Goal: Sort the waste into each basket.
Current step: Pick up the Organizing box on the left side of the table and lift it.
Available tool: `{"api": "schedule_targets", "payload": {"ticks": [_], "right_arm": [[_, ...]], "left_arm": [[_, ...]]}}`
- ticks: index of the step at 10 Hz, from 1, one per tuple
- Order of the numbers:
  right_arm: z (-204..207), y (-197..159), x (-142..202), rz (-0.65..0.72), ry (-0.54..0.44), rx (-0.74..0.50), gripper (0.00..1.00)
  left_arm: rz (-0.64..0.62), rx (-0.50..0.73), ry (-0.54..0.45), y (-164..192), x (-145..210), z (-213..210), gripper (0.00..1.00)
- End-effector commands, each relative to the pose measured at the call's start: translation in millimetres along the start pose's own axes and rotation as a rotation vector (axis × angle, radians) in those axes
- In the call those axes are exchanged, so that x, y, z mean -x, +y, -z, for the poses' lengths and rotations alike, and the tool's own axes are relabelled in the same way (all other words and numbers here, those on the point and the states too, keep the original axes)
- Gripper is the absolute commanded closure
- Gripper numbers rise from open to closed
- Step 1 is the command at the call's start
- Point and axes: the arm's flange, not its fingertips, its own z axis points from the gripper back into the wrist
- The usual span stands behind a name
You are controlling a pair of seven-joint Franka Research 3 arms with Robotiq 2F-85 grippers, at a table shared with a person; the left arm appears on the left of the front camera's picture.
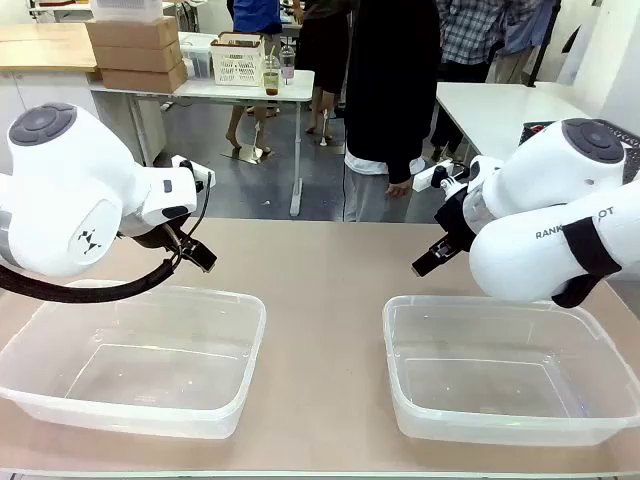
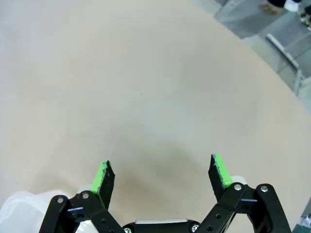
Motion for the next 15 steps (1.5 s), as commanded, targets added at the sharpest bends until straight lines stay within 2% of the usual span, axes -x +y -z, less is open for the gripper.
{"api": "schedule_targets", "payload": {"ticks": [1, 11, 12, 13, 14, 15], "right_arm": [[0.0, 0.0, 0.0, 0.000, 0.000, 0.000, 0.00], [0.0, 0.1, 0.0, -0.001, 0.000, 0.000, 0.00], [-67.4, -6.6, -7.6, 0.016, -0.110, -0.034, 0.00], [-117.9, -6.0, -6.4, 0.043, -0.193, -0.037, 0.00], [-183.2, 4.7, 11.9, 0.058, -0.304, 0.049, 0.00], [-213.8, 17.2, 33.5, 0.093, -0.382, 0.142, 0.00]], "left_arm": [[0.000, 0.000, 0.000, 0.0, 0.0, -0.1, 0.00], [0.000, 0.000, 0.000, 0.0, 0.0, 0.0, 0.00], [0.027, 0.018, -0.023, 12.1, -9.1, -48.8, 0.00], [-0.023, 0.005, -0.089, 16.3, -13.9, -91.0, 0.00], [-0.046, -0.009, -0.164, 7.6, -8.2, -159.4, 0.00], [-0.044, -0.045, -0.278, -7.5, 5.8, -198.5, 0.00]]}}
